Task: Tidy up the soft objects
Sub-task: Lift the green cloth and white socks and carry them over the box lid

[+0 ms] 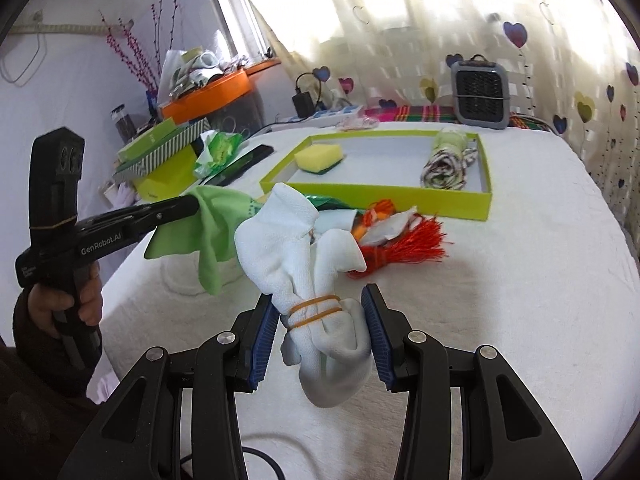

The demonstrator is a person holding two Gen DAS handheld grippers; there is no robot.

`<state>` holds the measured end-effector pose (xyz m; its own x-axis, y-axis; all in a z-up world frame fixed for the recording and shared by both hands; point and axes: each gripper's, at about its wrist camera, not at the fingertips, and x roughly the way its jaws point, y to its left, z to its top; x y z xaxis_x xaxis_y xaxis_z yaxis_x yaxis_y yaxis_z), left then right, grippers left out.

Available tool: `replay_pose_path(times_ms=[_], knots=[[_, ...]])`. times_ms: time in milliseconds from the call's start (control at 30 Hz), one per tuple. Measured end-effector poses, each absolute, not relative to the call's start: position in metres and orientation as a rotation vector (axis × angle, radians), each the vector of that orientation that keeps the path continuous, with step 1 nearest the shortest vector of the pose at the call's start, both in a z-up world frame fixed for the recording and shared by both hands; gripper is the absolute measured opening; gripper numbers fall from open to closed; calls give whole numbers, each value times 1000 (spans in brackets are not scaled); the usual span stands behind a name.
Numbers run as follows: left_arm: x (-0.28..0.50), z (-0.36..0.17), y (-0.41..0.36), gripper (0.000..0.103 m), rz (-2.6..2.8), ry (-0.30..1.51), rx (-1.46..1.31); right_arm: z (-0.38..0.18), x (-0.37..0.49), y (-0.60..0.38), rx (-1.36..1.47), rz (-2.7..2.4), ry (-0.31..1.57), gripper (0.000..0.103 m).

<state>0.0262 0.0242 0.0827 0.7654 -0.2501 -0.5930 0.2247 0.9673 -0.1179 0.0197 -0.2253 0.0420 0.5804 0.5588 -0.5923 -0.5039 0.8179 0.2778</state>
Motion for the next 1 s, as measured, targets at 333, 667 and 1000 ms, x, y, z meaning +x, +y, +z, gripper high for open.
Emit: replay_pose_path(times_ms=[333, 667, 1000], knots=[[29, 103, 18, 3, -291, 604, -20, 55, 25, -228, 98, 608, 686, 44], [45, 125, 10, 3, -326, 560, -15, 70, 44, -226, 99, 569, 651, 44], [79, 143, -1, 3, -345, 524, -14, 81, 72, -224, 93, 500, 632, 44]])
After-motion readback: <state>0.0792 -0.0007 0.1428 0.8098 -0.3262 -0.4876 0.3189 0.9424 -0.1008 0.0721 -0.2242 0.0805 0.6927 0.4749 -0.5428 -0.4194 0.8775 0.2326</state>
